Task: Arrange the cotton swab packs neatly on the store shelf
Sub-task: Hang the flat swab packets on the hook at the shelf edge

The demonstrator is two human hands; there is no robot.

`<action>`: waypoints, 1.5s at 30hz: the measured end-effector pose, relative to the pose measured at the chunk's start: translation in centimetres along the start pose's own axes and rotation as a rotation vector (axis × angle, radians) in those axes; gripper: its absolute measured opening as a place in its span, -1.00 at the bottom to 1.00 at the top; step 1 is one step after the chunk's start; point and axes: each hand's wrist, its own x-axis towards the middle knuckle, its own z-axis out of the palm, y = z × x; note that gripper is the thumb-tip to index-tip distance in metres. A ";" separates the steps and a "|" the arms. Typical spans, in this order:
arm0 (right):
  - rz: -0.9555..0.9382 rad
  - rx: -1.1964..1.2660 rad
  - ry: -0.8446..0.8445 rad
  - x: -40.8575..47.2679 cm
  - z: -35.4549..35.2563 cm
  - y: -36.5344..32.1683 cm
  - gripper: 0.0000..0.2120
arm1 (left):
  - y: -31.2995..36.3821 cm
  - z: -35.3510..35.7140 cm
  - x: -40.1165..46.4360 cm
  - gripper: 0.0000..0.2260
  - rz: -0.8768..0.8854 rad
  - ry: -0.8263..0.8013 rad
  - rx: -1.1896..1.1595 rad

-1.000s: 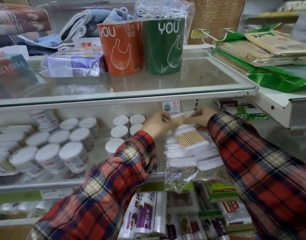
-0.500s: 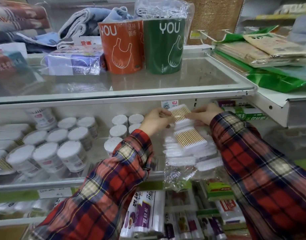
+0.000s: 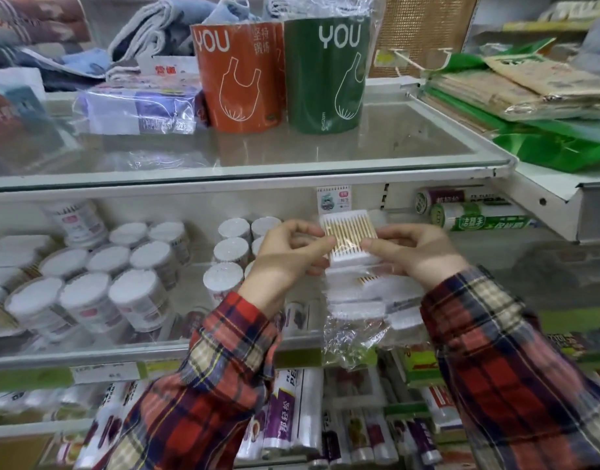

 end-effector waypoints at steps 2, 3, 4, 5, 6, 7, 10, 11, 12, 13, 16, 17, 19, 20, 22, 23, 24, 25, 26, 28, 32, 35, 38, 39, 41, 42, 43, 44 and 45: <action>0.003 0.044 -0.024 -0.7 0.0 0.3 -0.75 | -0.5 -0.5 -0.7 -0.82 -0.015 -0.021 -0.044; 0.003 0.063 -0.034 -1.0 -0.1 0.4 -0.76 | -0.7 -0.7 -1.0 -0.83 -0.018 -0.036 -0.058; 0.005 0.067 -0.042 -1.4 -0.1 0.5 -0.76 | -0.9 -0.8 -1.4 -0.84 -0.015 -0.053 -0.067; 0.010 0.058 -0.052 -1.6 -0.1 0.5 -0.75 | -1.1 -1.0 -1.8 -0.85 -0.010 -0.063 -0.071; 0.020 0.049 -0.062 -1.9 -0.2 0.6 -0.74 | -1.2 -1.0 -2.1 -0.85 -0.006 -0.066 -0.073; 0.035 0.049 -0.073 -2.0 -0.1 0.7 -0.73 | -1.4 -1.1 -2.3 -0.85 -0.004 -0.064 -0.075; 0.063 0.077 -0.093 -2.4 0.1 1.0 -0.71 | -1.8 -1.3 -2.6 -0.82 -0.009 -0.058 -0.077; 0.066 0.082 -0.091 -2.4 0.2 1.1 -0.71 | -2.0 -1.3 -2.6 -0.81 -0.010 -0.055 -0.072; 0.067 0.079 -0.087 -2.4 0.3 1.1 -0.70 | -2.1 -1.3 -2.6 -0.81 -0.010 -0.051 -0.070; 0.066 0.071 -0.082 -2.5 0.3 1.1 -0.70 | -2.1 -1.3 -2.6 -0.80 -0.011 -0.049 -0.071; 0.051 0.058 -0.061 -2.6 0.2 0.9 -0.72 | -2.0 -1.2 -2.8 -0.81 -0.022 -0.043 -0.089; 0.039 0.064 -0.051 -2.7 0.2 0.7 -0.72 | -1.9 -1.2 -2.8 -0.82 -0.024 -0.036 -0.089; 0.000 0.060 -0.028 -2.8 0.1 0.4 -0.73 | -1.9 -1.1 -2.9 -0.85 0.002 -0.001 -0.065; -0.027 0.052 -0.016 -3.0 0.2 0.3 -0.74 | -1.9 -1.1 -3.0 -0.89 0.033 0.021 -0.034; -0.091 0.048 0.019 -3.2 0.4 -0.1 -0.77 | -1.5 -0.9 -3.3 -0.95 0.088 0.035 0.019; -0.133 0.045 0.049 -3.3 0.6 -0.2 -0.77 | -1.2 -0.7 -3.5 -0.94 0.095 0.025 0.023; -0.184 0.030 0.087 -3.5 0.9 -0.4 -0.78 | -0.9 -0.6 -3.7 -0.91 0.085 0.004 0.004; -0.242 -0.001 0.130 -3.7 1.1 -0.5 -0.78 | -0.5 -0.4 -3.8 -0.88 0.061 -0.025 -0.032; -0.304 -0.053 0.180 -3.9 1.4 -0.7 -0.79 | -0.2 -0.2 -3.9 -0.85 0.035 -0.050 -0.068; -0.426 -0.188 0.277 -4.5 2.0 -1.0 -0.81 | 0.3 0.0 -3.9 -0.81 0.009 -0.069 -0.114; -0.684 -0.424 0.414 -5.3 3.3 -0.9 -0.80 | 0.7 0.4 -4.2 -0.72 0.000 -0.093 -0.170; -0.778 -0.518 0.455 -5.6 4.2 -0.5 -0.82 | 0.6 0.4 -4.5 -0.66 -0.010 -0.126 -0.193; -0.791 -0.550 0.434 -5.9 5.0 0.0 -0.80 | 0.2 0.2 -4.5 -0.75 0.003 -0.100 -0.213; -0.779 -0.554 0.410 -5.8 5.1 0.2 -0.78 | 0.0 0.1 -4.4 -0.78 0.006 -0.094 -0.205; -0.719 -0.491 0.328 -5.8 5.1 0.5 -0.77 | -0.6 -0.1 -4.2 -0.83 0.013 -0.089 -0.169; -0.662 -0.409 0.278 -5.8 5.0 0.5 -0.78 | -0.8 -0.3 -4.1 -0.82 0.018 -0.085 -0.150; -0.595 -0.307 0.237 -5.9 4.7 0.5 -0.80 | -1.0 -0.4 -4.1 -0.80 0.024 -0.084 -0.133; -0.533 -0.211 0.213 -5.8 4.2 0.4 -0.83 | -1.2 -0.6 -4.2 -0.79 0.030 -0.088 -0.126; -0.493 -0.142 0.210 -5.7 3.7 0.3 -0.85 | -1.3 -0.7 -4.2 -0.78 0.033 -0.099 -0.126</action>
